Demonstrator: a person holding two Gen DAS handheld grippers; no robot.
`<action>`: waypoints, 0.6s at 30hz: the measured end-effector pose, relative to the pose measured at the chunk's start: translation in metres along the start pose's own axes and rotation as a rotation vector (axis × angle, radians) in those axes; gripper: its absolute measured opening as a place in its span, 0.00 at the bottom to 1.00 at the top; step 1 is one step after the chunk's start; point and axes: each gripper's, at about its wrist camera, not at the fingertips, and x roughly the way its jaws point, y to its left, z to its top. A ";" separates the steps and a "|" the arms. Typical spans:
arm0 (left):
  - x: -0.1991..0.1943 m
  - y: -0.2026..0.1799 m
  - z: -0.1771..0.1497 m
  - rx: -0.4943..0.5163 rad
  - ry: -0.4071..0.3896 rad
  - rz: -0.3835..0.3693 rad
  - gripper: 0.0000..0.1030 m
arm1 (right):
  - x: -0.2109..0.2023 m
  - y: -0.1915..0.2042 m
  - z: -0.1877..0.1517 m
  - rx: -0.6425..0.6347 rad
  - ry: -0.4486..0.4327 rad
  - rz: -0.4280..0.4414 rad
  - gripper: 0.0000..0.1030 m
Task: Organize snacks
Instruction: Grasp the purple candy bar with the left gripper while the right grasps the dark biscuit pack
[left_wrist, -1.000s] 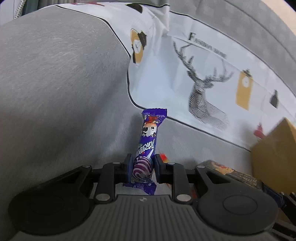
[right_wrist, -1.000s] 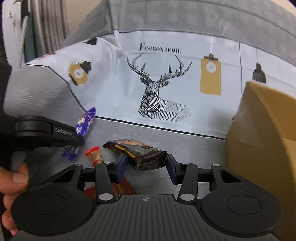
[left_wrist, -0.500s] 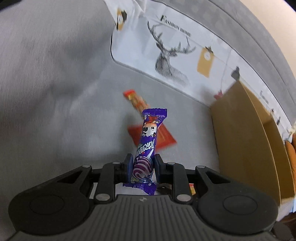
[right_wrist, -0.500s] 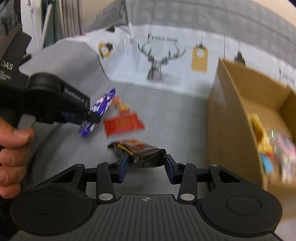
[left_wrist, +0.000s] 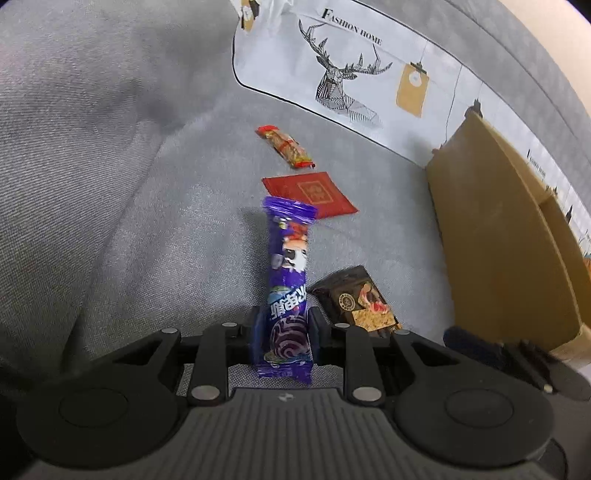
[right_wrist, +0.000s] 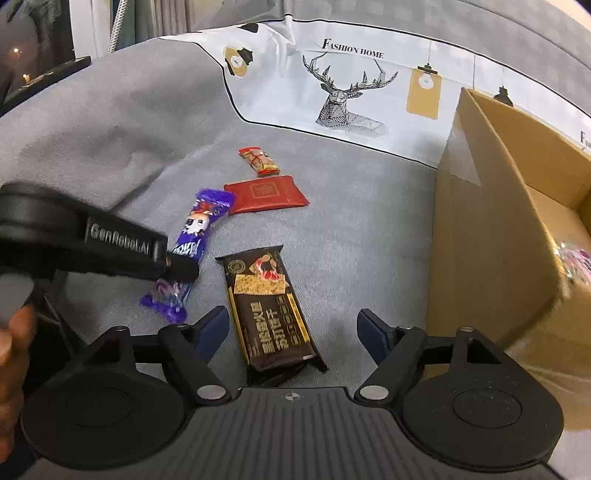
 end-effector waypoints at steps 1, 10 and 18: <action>0.001 -0.001 -0.001 0.006 -0.002 0.006 0.26 | 0.002 -0.001 0.001 0.005 -0.002 0.009 0.76; 0.006 -0.007 -0.002 0.038 -0.011 0.016 0.28 | 0.022 -0.002 0.002 0.024 0.035 0.040 0.76; 0.006 -0.006 -0.002 0.040 -0.015 0.011 0.30 | 0.027 0.002 -0.002 -0.016 0.049 0.041 0.60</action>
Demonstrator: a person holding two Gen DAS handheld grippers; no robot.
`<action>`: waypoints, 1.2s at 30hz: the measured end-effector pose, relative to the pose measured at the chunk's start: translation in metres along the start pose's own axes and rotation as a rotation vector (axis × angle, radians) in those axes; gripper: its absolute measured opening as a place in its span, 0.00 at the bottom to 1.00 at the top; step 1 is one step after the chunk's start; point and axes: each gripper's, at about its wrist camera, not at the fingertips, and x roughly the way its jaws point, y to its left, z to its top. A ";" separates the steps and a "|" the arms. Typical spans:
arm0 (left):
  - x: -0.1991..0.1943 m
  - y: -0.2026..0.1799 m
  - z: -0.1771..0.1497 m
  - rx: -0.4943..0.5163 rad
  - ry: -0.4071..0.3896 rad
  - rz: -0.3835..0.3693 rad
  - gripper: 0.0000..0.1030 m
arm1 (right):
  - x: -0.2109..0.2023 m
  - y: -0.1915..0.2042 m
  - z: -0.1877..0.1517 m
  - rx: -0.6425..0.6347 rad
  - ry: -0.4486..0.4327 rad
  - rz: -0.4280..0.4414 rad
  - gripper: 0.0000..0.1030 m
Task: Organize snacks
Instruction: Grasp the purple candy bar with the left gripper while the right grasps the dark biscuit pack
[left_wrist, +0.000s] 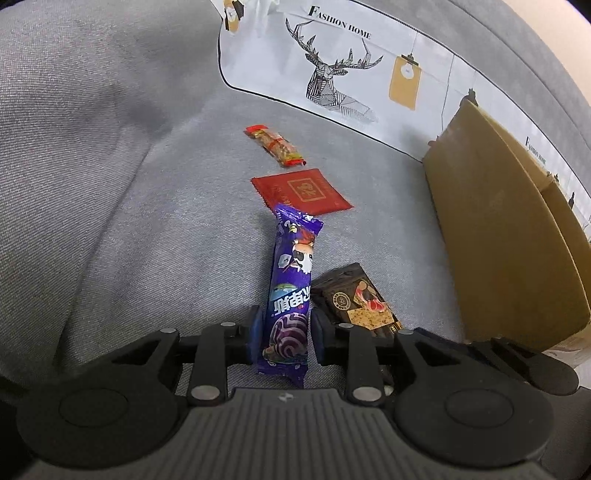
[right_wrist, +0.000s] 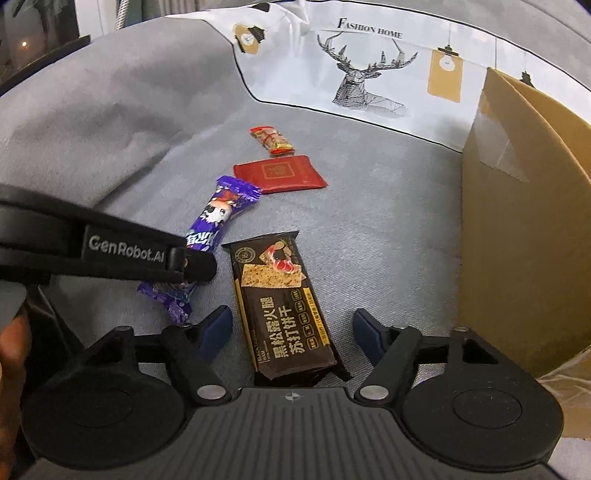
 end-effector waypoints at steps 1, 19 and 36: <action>0.000 0.000 0.000 0.001 -0.001 0.000 0.30 | -0.001 0.001 -0.001 -0.007 -0.004 0.000 0.54; -0.003 0.000 -0.004 -0.009 -0.001 0.007 0.25 | -0.011 -0.009 -0.004 0.054 0.016 -0.051 0.44; -0.002 -0.005 -0.002 0.012 -0.007 0.018 0.26 | -0.009 -0.008 -0.005 0.049 0.014 -0.051 0.47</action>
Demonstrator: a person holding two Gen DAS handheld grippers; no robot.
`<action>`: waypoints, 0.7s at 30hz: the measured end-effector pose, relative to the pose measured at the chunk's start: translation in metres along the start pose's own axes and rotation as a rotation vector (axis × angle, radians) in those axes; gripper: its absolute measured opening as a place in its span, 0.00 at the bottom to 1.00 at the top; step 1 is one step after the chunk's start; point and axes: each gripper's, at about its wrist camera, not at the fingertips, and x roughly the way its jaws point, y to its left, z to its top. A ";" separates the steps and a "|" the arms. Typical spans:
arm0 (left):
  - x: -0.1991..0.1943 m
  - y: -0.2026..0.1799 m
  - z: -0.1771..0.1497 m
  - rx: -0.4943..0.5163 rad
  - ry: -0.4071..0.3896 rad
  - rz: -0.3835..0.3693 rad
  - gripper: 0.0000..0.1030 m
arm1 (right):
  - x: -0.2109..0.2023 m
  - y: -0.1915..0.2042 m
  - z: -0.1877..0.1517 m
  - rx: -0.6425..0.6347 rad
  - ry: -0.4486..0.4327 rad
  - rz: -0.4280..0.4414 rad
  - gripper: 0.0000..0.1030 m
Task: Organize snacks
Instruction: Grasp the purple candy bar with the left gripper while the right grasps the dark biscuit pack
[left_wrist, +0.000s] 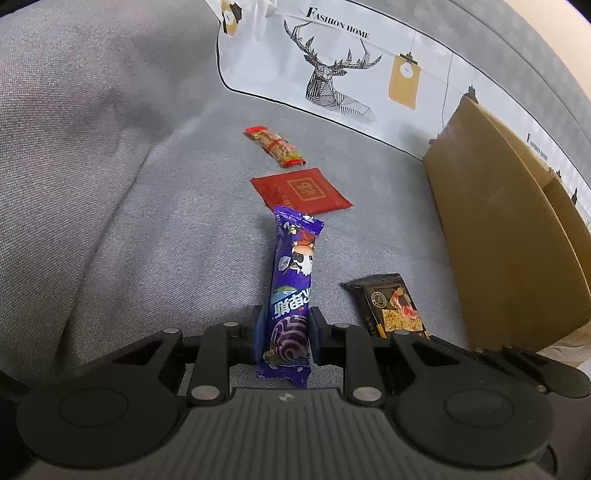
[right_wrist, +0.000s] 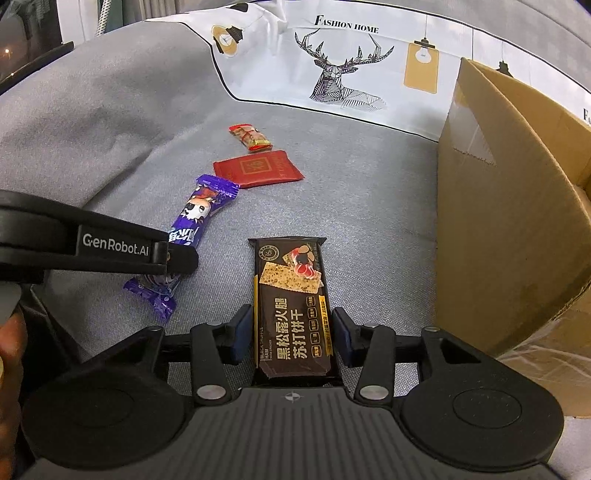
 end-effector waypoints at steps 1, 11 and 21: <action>0.000 0.000 0.000 0.000 0.000 0.000 0.26 | 0.000 0.000 0.000 0.000 0.000 -0.001 0.47; 0.000 -0.001 0.000 0.007 0.000 0.004 0.26 | -0.001 0.002 -0.001 -0.019 -0.001 -0.009 0.46; 0.000 -0.002 0.000 0.018 0.000 0.008 0.26 | -0.003 0.006 -0.002 -0.047 -0.012 -0.022 0.41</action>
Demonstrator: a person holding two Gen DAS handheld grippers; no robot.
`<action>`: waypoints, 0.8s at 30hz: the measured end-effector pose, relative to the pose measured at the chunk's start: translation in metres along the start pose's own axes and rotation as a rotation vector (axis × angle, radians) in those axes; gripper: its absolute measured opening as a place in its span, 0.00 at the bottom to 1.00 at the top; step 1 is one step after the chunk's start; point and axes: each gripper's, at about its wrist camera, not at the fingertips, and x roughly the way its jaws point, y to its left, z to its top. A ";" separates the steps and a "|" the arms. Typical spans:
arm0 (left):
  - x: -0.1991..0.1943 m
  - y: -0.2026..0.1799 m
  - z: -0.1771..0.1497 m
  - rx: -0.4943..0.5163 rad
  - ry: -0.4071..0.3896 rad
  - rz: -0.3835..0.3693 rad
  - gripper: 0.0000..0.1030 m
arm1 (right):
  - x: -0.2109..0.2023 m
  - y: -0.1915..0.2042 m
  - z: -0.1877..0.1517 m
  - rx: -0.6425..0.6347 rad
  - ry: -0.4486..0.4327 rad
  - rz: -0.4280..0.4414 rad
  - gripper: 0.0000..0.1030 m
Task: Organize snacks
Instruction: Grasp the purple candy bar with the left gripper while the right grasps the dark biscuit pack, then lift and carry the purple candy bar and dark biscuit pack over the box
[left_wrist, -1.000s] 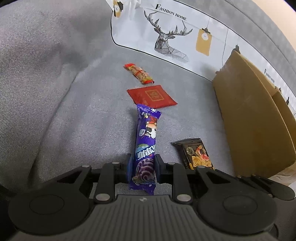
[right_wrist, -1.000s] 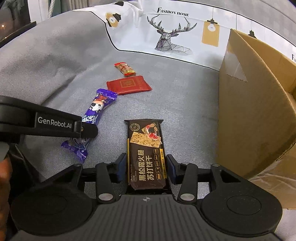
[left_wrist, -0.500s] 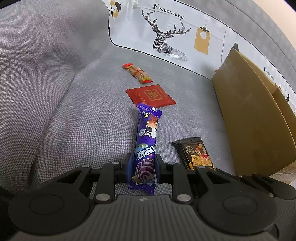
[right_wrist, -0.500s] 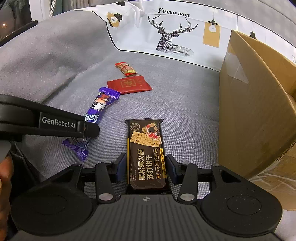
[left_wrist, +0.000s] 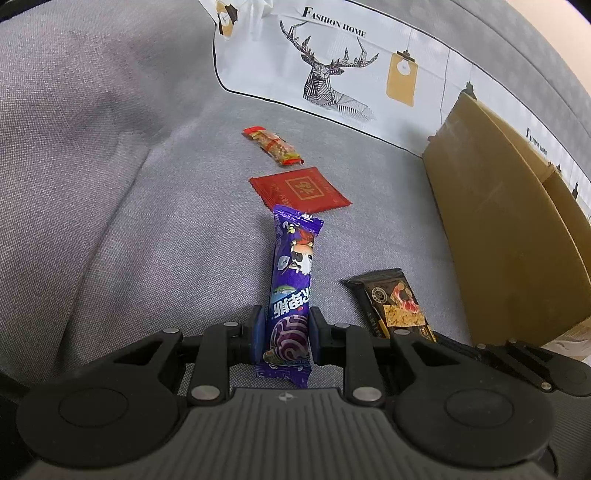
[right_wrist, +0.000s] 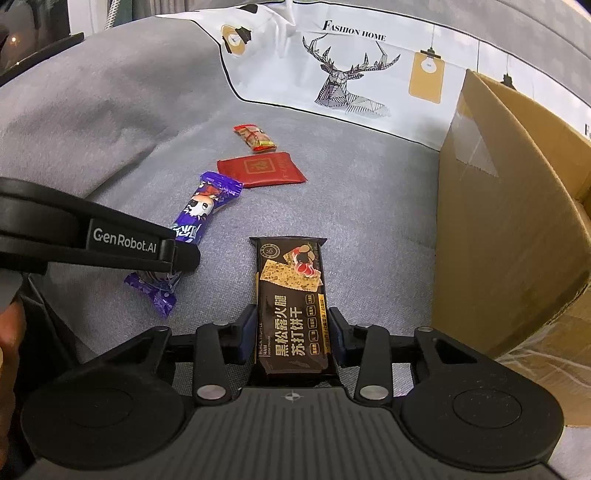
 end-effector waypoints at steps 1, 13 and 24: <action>0.000 0.000 0.000 0.001 0.000 0.001 0.26 | 0.000 0.000 0.000 -0.003 -0.003 -0.003 0.41; -0.015 -0.001 -0.002 0.014 -0.070 -0.025 0.25 | -0.010 -0.008 0.005 0.034 -0.065 -0.020 0.41; -0.052 0.008 0.001 -0.093 -0.210 -0.126 0.25 | -0.035 -0.010 0.020 0.052 -0.194 0.007 0.41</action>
